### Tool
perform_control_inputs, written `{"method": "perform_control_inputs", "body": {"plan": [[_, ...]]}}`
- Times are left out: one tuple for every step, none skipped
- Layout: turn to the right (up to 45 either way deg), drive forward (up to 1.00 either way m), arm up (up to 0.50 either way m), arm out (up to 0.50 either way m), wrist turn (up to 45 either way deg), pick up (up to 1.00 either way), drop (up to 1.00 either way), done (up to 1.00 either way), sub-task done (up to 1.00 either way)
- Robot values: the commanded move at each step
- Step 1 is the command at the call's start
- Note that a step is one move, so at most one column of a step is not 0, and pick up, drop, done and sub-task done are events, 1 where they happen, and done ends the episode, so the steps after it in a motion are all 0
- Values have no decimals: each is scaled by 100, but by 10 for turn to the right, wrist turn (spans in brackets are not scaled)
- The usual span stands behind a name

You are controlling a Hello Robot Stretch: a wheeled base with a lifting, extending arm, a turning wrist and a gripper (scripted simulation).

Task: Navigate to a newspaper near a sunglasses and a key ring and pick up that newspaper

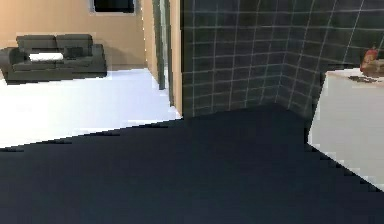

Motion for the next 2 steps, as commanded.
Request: {"method": "perform_control_inputs", "body": {"plan": [[0,5,0,0,0,0,0,0,0],[-450,0,0,0,0,0,0,0,0]]}}
